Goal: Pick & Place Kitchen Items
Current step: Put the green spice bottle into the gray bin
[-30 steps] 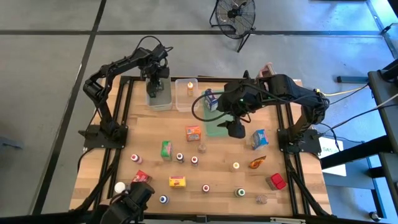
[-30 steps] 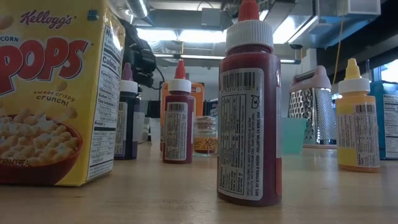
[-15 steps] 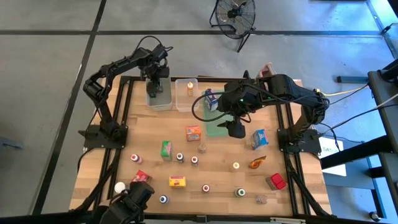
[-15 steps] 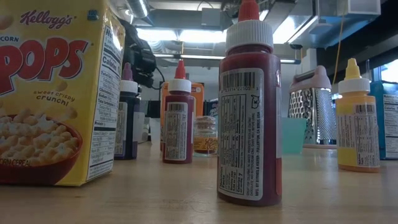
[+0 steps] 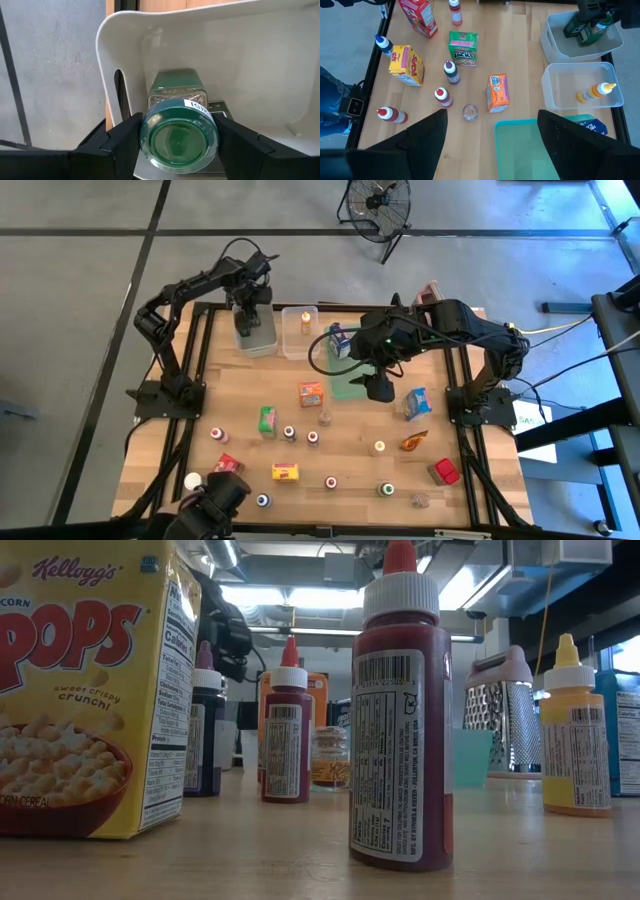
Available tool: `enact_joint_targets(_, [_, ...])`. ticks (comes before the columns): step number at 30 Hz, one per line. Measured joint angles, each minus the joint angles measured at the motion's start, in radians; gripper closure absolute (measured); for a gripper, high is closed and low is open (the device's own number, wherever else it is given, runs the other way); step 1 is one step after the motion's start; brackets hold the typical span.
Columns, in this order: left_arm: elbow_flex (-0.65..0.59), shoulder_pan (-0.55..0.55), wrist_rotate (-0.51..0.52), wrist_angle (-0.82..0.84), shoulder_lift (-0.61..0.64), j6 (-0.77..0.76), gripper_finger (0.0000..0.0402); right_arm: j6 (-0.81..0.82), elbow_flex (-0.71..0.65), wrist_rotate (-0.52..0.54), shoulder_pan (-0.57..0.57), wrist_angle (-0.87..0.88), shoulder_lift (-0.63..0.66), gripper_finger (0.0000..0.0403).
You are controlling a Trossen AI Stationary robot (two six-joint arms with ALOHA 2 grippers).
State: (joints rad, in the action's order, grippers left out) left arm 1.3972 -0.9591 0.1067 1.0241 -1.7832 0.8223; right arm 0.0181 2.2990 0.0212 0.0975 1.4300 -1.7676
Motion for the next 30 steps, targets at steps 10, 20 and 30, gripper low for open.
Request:
enact_joint_targets(10, [0.0,0.005,0.005,0.001,0.0,-0.015,0.0174,-0.002,0.0,-0.003,0.0,0.001,0.0,0.0092])
enact_joint_targets(20, [0.0,0.005,0.005,0.008,0.0,-0.028,0.0169,-0.007,0.0,-0.007,0.0,0.002,0.0,0.0092])
enact_joint_targets(30, [0.0,0.005,0.005,0.015,0.0,-0.035,0.0166,-0.008,0.0,-0.007,0.0,0.002,0.0,0.0092])
